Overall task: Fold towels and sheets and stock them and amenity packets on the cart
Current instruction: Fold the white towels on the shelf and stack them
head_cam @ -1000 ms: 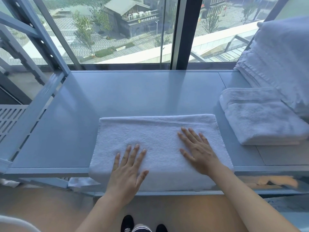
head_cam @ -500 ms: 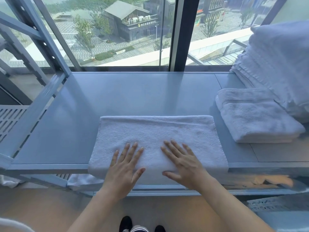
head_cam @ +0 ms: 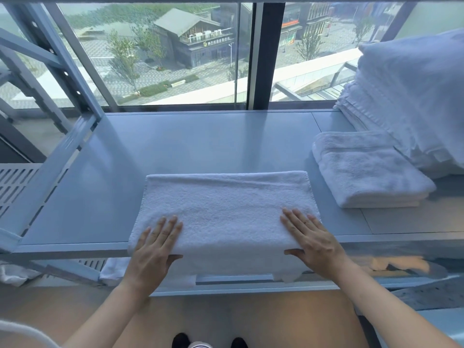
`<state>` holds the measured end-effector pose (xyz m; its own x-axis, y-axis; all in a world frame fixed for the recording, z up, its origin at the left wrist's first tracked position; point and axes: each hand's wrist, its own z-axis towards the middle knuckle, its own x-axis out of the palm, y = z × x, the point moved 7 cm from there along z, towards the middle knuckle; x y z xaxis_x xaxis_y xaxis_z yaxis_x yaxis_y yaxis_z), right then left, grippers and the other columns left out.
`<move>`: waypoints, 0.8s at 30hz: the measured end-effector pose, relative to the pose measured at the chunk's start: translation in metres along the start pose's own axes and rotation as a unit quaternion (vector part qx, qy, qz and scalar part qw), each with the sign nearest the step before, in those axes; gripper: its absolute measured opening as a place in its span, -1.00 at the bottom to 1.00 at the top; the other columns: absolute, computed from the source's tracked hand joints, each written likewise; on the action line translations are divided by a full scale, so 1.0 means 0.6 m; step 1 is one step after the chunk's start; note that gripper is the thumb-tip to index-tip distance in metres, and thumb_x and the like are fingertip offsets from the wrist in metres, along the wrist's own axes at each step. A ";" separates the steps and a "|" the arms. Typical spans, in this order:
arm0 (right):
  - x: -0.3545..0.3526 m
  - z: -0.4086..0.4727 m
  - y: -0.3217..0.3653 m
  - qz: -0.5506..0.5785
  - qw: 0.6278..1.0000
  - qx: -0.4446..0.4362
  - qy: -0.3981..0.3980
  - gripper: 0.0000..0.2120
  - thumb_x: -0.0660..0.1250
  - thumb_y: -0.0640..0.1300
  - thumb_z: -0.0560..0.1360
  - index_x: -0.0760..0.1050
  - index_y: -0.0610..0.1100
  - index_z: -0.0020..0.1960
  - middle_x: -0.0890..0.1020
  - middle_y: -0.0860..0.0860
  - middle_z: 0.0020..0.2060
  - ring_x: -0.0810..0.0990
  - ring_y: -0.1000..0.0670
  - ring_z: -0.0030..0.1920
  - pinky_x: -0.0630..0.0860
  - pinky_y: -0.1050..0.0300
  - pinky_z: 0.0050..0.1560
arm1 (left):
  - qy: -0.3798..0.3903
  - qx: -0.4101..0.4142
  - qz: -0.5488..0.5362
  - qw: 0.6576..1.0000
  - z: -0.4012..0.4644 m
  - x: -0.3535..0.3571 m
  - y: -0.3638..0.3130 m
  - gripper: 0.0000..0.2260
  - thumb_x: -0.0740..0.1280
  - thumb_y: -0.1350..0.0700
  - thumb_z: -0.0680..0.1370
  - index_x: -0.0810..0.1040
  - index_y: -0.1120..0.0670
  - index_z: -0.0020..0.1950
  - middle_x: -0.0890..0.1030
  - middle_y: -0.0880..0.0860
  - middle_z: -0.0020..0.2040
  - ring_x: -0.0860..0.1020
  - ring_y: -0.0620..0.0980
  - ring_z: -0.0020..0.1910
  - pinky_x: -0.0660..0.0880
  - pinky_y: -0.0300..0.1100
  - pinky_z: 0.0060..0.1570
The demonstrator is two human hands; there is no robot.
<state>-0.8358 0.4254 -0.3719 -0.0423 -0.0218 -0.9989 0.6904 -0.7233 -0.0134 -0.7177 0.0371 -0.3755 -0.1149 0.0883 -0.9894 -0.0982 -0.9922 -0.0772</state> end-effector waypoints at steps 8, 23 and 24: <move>-0.056 -0.033 0.034 0.040 0.993 0.009 -0.106 -0.54 0.38 -0.04 0.61 0.51 -0.21 0.45 0.51 -0.13 0.45 0.51 -0.20 0.44 0.50 -0.16 0.39 | -0.115 0.086 0.040 0.989 -0.023 -0.076 -0.012 -0.69 0.23 0.00 0.63 0.69 0.09 0.20 0.67 0.05 0.25 0.68 0.16 0.15 0.57 0.01 -0.01; -0.200 -0.117 0.283 0.036 0.977 0.046 -0.204 -0.62 0.49 -0.44 0.30 0.66 -0.13 0.05 0.69 -0.05 -0.21 0.65 -0.20 -0.25 0.56 -0.02 -0.21 | -0.202 -0.055 -0.047 0.977 -0.340 -0.248 0.078 -0.65 0.55 0.42 0.35 0.67 0.16 0.08 0.64 0.07 0.00 0.61 0.16 -0.04 0.63 0.05 -0.18; -0.205 -0.126 0.300 0.036 0.976 0.044 -0.208 -0.62 0.47 -0.44 0.30 0.66 -0.13 0.05 0.69 -0.05 -0.22 0.65 -0.20 -0.25 0.55 -0.01 -0.20 | -0.203 -0.062 -0.050 0.976 -0.361 -0.255 0.080 -0.64 0.55 0.42 0.35 0.67 0.15 0.08 0.63 0.06 0.00 0.61 0.16 -0.04 0.62 0.04 -0.18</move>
<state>-0.6520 0.3500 -0.2549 -0.2984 -0.3404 -0.8917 0.6382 -0.7659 0.0788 -0.4910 -0.0433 -0.2545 -0.4949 0.1877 -0.8484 -0.0110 -0.9777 -0.2099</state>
